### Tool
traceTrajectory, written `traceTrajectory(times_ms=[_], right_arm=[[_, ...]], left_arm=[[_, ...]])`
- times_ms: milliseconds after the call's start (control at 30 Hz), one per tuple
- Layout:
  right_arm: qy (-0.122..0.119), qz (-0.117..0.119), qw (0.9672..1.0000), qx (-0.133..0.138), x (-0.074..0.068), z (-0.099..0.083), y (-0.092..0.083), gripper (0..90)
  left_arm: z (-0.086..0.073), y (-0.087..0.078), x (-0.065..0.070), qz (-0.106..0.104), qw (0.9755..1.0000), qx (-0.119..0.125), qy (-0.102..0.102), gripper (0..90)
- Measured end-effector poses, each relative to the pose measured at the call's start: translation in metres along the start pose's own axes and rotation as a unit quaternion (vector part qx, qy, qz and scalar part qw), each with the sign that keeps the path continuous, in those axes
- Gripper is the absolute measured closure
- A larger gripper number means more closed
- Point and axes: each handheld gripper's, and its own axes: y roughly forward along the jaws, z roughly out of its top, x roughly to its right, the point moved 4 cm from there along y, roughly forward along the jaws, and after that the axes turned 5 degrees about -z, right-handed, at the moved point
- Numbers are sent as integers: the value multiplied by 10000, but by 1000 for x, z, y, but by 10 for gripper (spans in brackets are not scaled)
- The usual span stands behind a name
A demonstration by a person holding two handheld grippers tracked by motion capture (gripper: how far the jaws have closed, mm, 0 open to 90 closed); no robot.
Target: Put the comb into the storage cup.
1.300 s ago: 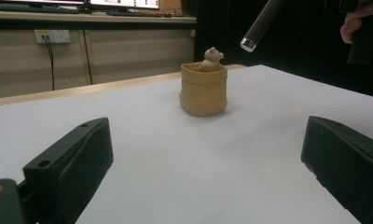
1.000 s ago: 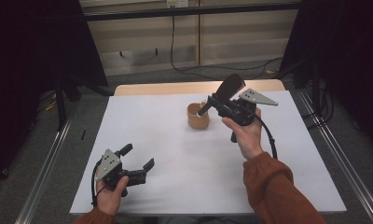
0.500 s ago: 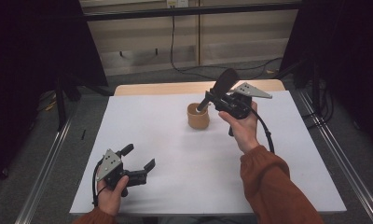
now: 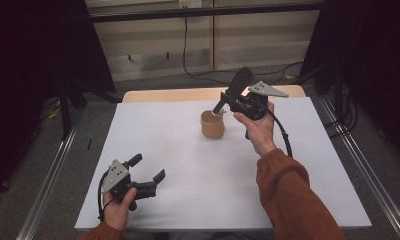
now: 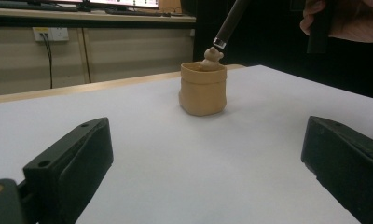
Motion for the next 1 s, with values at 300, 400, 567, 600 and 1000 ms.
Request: traceTrajectory(times_ms=[300, 400, 567, 600, 1000], right_arm=[[-24, -35, 9997, -220, 8, -9, 8, 732], [-34, -52, 9995, -298, 7, -12, 9, 732], [-6, -48, 9992, -393, 8, -16, 12, 733], [-13, -54, 9992, -398, 8, -16, 12, 732], [-13, -68, 9989, -469, 11, -31, 15, 732]], left_arm=[[-2, 0, -4, 87, 9999, -50, -35, 22], [-1, -1, -4, 86, 9999, -40, -52, 21], [-2, -2, -5, 92, 9999, -68, -37, 22], [-2, -2, -6, 93, 9999, -69, -37, 21], [-2, -1, -6, 157, 9998, -31, -98, 21]])
